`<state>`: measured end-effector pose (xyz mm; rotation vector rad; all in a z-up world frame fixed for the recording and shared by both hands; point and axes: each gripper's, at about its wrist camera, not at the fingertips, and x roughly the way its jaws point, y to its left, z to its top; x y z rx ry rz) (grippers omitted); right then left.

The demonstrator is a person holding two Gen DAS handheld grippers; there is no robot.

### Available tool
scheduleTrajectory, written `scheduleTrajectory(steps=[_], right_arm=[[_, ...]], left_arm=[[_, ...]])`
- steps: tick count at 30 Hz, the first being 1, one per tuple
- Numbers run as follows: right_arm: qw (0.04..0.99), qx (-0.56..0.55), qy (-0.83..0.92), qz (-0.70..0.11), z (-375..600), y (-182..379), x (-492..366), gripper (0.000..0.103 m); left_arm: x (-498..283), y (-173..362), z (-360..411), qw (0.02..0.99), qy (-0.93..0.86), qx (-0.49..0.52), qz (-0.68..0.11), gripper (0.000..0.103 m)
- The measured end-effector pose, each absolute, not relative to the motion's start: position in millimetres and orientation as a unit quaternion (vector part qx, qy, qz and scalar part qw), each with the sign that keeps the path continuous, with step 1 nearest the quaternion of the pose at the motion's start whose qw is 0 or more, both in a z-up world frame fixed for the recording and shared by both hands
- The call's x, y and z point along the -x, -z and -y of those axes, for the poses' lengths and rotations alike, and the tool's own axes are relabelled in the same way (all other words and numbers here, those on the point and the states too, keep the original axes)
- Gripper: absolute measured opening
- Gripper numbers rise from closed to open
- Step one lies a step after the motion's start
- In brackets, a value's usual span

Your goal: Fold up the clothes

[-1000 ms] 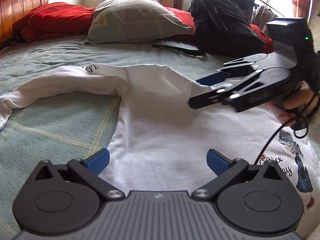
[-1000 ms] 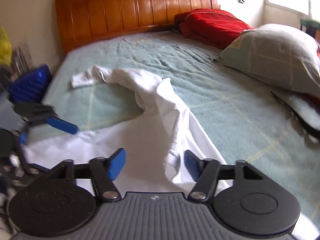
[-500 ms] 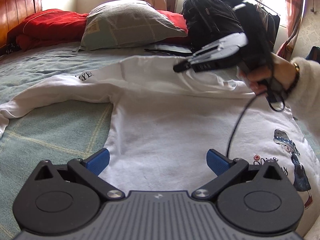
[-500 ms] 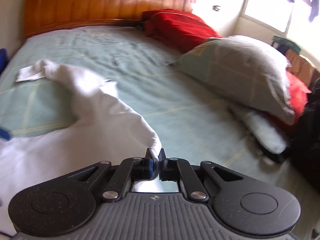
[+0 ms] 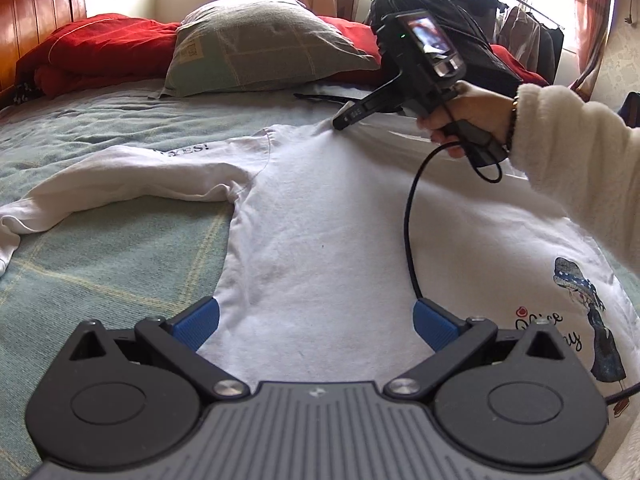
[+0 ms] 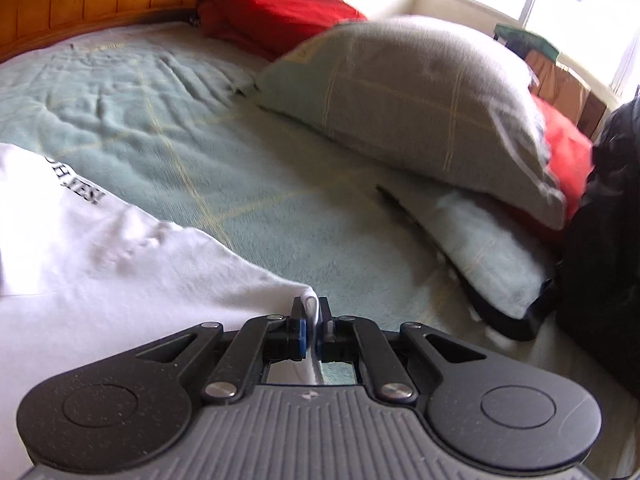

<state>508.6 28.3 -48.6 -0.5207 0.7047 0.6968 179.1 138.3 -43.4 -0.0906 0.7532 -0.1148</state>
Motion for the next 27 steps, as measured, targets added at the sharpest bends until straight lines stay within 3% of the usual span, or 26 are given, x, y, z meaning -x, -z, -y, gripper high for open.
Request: scheduleTrajectory(steps=[3,5,8,15,21,27], right_arm=[[0.844,0.224,-0.333,-0.357,-27,55,-518,0.011],[0.844,0.184,-0.344,-0.369,-12,43,-521,0.024],[0.849,0.133,-0.356,-0.368,23,15,-519,0.035],[0.879,0.087,-0.303,-0.357,144,-28,-492,0.036],[0.877,0.077,-0.235,-0.412,228,8,-478,0.036],[0.869,0.081,-0.264,-0.411,232,27,-472,0.041]], left_arm=[[-179,43,-138,0.926,0.056,0.042,-0.37,0.102],[-179,42,-137,0.926,0.058,0.041,-0.37,0.102],[-179,41,-133,0.927,0.063,0.039,-0.369,0.102],[-183,41,-115,0.924,0.087,0.031,-0.37,0.102],[-185,40,-98,0.922,0.107,0.021,-0.372,0.102],[-185,41,-86,0.919,0.115,0.012,-0.377,0.102]])
